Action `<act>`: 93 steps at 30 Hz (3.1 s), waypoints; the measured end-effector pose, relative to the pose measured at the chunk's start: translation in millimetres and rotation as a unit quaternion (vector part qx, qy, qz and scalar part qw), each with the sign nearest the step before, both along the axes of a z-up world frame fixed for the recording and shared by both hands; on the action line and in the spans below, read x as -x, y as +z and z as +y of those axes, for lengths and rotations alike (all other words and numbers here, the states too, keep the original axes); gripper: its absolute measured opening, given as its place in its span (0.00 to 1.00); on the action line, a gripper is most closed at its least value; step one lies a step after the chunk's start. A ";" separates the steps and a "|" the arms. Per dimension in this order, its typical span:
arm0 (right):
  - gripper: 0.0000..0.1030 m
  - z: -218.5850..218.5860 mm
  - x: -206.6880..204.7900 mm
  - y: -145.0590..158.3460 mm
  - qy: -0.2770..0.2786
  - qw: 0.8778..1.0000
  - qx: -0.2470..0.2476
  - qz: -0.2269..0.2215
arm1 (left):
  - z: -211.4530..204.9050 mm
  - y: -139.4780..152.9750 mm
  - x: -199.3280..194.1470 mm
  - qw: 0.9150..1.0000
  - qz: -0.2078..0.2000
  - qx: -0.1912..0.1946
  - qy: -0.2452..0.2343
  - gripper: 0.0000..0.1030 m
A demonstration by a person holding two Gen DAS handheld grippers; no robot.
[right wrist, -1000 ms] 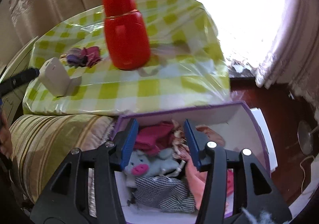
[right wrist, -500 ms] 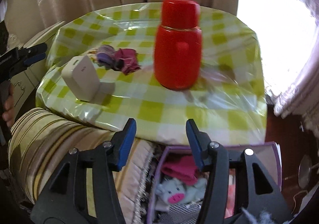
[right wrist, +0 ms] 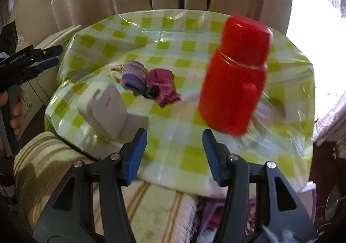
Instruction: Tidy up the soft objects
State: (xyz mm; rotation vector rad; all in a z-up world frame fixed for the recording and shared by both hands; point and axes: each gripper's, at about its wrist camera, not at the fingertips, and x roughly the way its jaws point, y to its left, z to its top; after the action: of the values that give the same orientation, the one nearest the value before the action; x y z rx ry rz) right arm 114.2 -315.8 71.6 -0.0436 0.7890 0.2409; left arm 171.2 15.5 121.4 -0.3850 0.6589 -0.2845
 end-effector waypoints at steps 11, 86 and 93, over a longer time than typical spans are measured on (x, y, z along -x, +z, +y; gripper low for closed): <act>0.60 39.0 -62.9 20.9 -0.003 1.000 -0.011 -0.028 | 10.3 12.3 -56.4 1.000 0.006 0.015 0.009 0.64; 0.23 107.3 -187.4 -98.1 0.067 0.998 -0.012 0.007 | -23.1 -129.5 -184.4 0.983 0.106 0.107 -0.105 0.14; 0.23 101.0 -179.3 -83.8 0.060 0.998 -0.016 -0.008 | -14.7 -112.5 -174.5 0.985 0.084 0.114 -0.094 0.14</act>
State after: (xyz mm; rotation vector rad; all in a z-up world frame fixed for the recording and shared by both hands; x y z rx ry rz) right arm 293.5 -214.8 -12.2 -0.0628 0.7669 0.3656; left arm 345.7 0.8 8.9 -0.5723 0.8328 -0.5139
